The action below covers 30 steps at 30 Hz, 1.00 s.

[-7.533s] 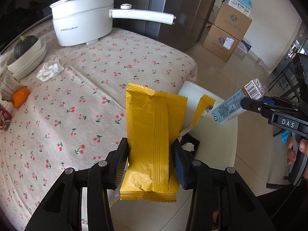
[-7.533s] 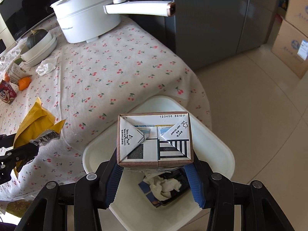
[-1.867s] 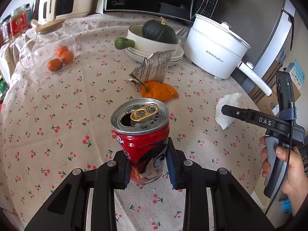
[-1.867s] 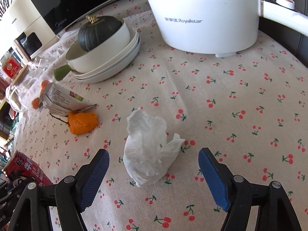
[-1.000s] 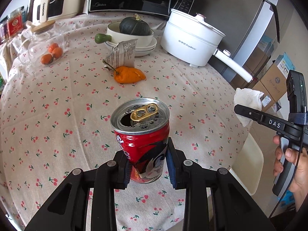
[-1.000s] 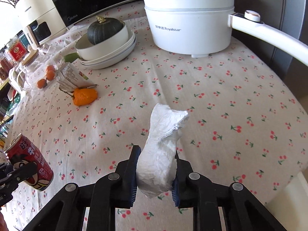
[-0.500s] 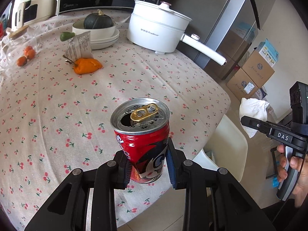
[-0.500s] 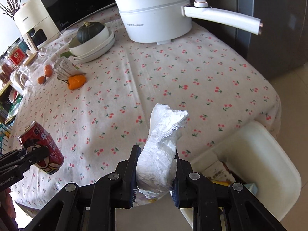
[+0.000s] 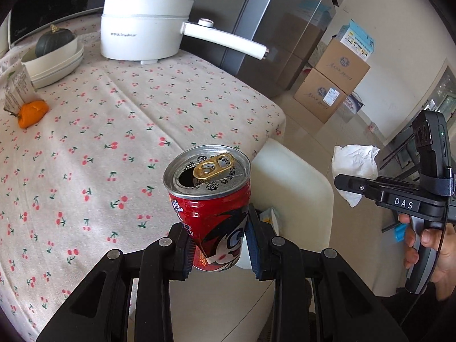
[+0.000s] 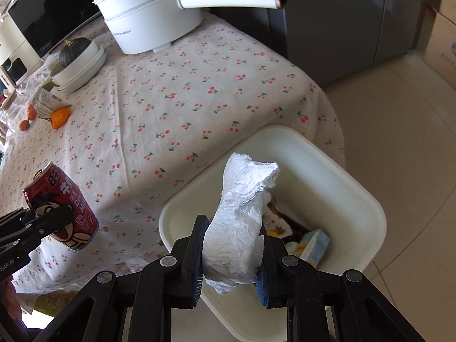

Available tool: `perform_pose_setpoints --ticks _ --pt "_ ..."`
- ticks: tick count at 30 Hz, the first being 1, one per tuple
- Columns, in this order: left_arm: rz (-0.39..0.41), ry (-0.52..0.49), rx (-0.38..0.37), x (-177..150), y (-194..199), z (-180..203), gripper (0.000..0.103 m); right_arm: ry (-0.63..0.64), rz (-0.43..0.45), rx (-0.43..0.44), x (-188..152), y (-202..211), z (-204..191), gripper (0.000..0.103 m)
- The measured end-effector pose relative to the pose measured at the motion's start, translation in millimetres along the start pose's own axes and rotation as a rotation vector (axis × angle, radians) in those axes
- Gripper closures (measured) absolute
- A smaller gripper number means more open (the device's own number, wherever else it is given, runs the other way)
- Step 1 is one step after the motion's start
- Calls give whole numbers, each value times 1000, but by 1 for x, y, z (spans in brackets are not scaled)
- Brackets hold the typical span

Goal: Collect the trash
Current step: 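Carry the red can and tissue over the white bin with both tools, then open both tools to drop the can and tissue into the bin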

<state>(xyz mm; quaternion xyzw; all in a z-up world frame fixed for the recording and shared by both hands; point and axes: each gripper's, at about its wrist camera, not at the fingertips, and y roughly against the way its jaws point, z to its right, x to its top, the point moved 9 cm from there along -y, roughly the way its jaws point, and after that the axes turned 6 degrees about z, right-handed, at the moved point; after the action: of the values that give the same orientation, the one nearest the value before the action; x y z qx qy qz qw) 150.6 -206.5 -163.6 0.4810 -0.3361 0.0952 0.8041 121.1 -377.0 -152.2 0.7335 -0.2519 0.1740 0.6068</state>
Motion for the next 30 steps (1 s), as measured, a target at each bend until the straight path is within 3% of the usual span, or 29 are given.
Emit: perform_pose_setpoints --ticks 12,14,16,17,21,30 --pt "-12 -152 -53 3 -65 62 69 -3 -44 -57 -21 -3 42 76" --pt "-20 -155 -55 2 -71 65 57 -11 -47 -60 -23 -2 48 76" --pt "-15 -151 5 3 -75 59 12 -17 -49 -65 -24 -1 52 76" --pt "-1 -153 39 4 -75 55 8 -20 -51 -67 -24 -1 55 76" --pt "13 -164 98 8 -72 42 7 -34 -55 -74 -25 -2 61 76" --pt "27 -157 144 10 -50 20 7 -21 -69 -71 -24 -8 53 75"
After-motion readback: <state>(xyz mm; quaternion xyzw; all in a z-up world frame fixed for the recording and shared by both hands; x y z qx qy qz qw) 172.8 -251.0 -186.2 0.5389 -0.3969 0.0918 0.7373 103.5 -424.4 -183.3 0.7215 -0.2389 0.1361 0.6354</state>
